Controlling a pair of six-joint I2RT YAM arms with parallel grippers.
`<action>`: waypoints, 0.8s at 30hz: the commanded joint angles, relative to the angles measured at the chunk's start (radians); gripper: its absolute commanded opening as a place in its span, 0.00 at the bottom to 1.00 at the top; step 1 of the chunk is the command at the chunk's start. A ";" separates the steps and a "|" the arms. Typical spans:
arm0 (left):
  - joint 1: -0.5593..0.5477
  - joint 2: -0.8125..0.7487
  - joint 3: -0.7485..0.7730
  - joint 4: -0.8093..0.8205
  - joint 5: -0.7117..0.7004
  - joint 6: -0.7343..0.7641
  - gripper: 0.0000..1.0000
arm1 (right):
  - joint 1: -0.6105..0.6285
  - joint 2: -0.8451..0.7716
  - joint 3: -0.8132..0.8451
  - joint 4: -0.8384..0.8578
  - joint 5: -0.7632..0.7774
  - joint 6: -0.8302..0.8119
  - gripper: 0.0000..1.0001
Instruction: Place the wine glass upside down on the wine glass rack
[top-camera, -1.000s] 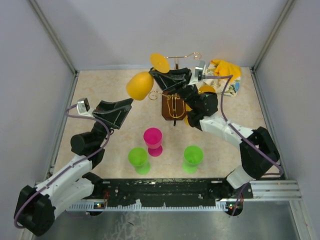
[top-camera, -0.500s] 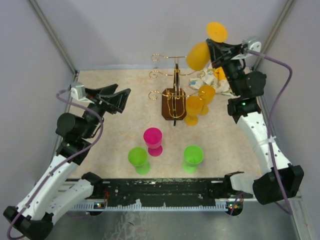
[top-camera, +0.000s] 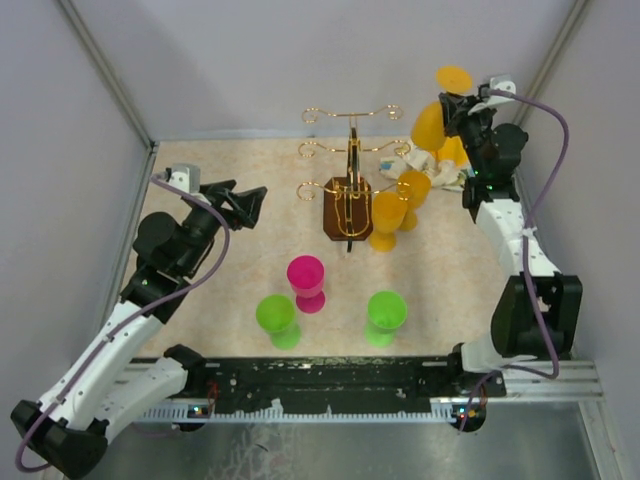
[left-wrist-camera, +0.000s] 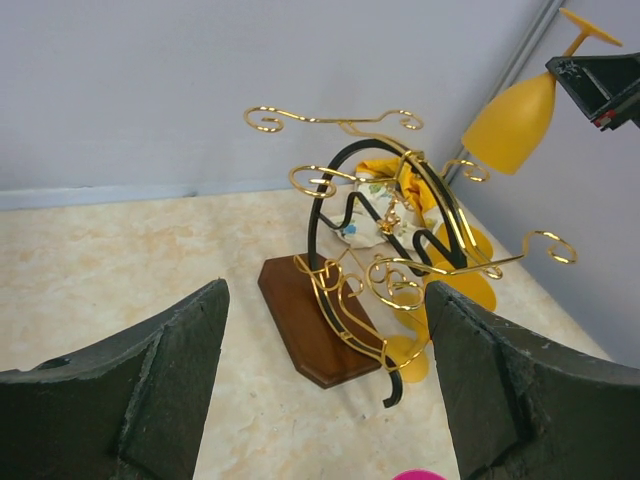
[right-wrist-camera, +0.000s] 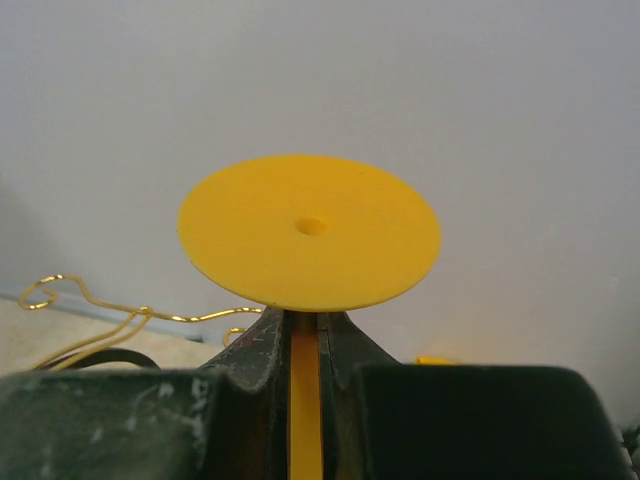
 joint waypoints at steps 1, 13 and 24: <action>-0.001 0.013 -0.017 0.028 -0.031 0.042 0.85 | 0.000 0.063 -0.007 0.184 -0.017 -0.104 0.00; 0.002 0.078 -0.013 0.086 -0.054 0.041 0.86 | 0.001 0.247 -0.078 0.392 -0.094 -0.091 0.00; 0.002 0.119 0.060 0.060 -0.051 0.033 0.85 | 0.023 0.379 -0.048 0.496 -0.207 -0.057 0.00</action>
